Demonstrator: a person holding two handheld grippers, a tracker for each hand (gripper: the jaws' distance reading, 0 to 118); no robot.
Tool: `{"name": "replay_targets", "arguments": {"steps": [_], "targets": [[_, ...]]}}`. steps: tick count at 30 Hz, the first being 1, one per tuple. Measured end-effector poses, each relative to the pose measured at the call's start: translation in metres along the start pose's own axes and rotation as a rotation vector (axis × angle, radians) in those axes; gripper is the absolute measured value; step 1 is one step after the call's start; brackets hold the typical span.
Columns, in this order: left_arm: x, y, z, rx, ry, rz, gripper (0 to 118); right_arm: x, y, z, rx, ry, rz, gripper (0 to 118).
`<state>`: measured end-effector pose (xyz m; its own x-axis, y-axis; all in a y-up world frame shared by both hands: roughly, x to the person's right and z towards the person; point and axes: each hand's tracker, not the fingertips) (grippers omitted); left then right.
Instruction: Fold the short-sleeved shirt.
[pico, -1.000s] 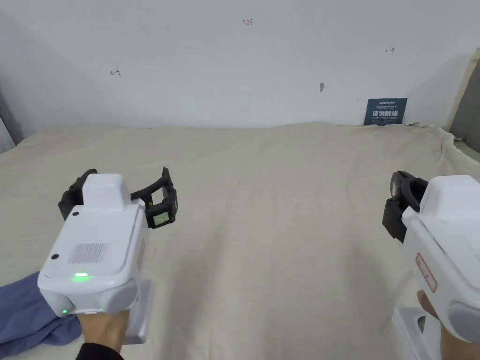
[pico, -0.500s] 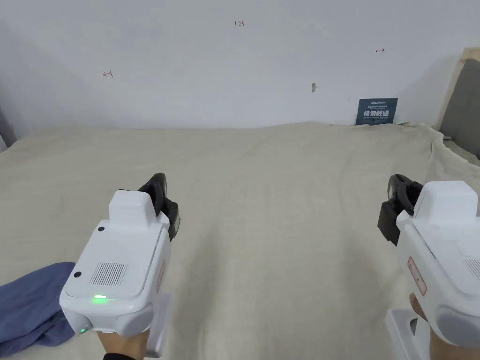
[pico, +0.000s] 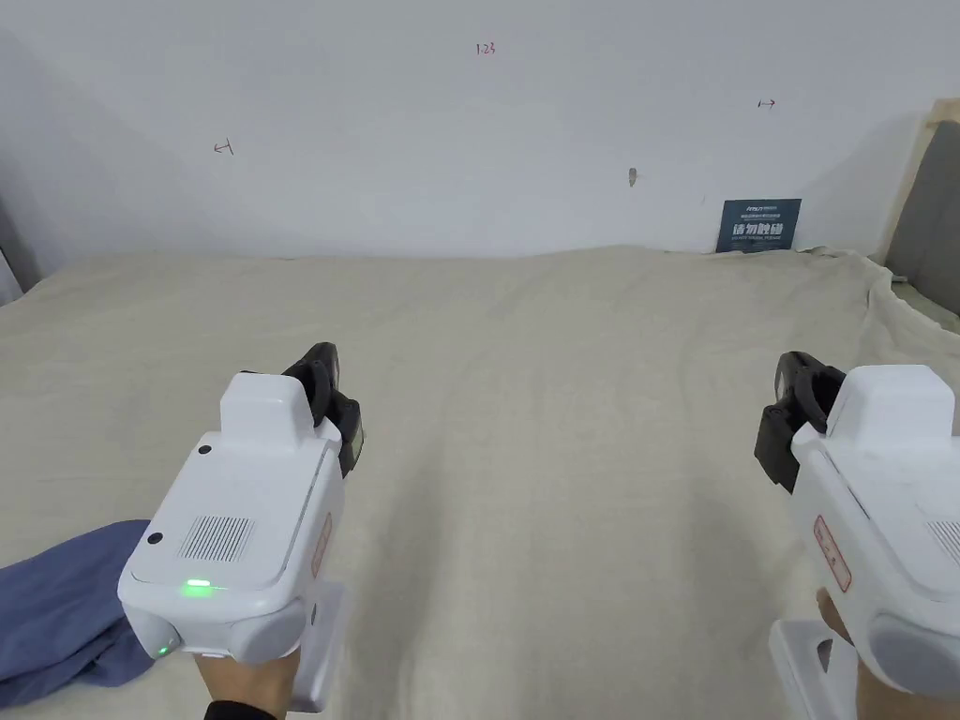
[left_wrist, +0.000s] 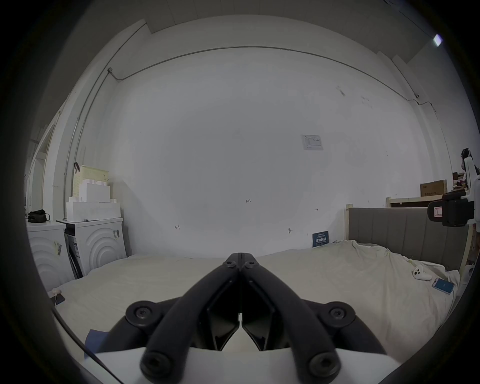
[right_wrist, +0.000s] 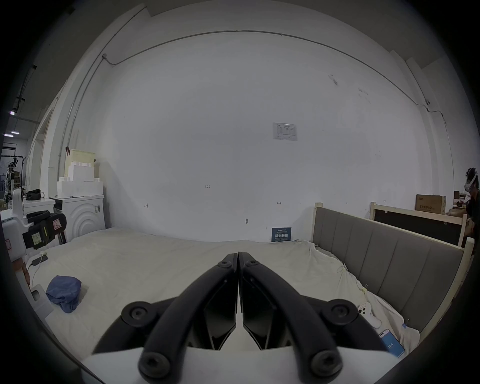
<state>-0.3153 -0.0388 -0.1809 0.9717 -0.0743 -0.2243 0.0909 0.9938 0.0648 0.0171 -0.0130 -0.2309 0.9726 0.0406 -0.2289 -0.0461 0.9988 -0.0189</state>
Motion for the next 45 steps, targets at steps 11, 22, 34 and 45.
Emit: {"name": "replay_targets", "arguments": {"steps": [11, 22, 34, 45], "targets": [[-0.001, -0.001, 0.001, -0.014, -0.009, 0.007, 0, -0.002, -0.002, 0.001, -0.002, 0.004, 0.000, 0], [-0.001, 0.000, 0.002, -0.009, -0.015, 0.008, 0, -0.008, 0.001, 0.005, -0.003, 0.000, 0.004, 0], [0.000, 0.001, 0.001, -0.008, -0.012, 0.009, 0, 0.003, -0.002, 0.001, 0.000, 0.001, 0.004, 0], [0.001, 0.001, 0.001, -0.008, -0.016, 0.010, 0, -0.005, 0.003, 0.007, 0.004, 0.004, 0.003, 0]]}}
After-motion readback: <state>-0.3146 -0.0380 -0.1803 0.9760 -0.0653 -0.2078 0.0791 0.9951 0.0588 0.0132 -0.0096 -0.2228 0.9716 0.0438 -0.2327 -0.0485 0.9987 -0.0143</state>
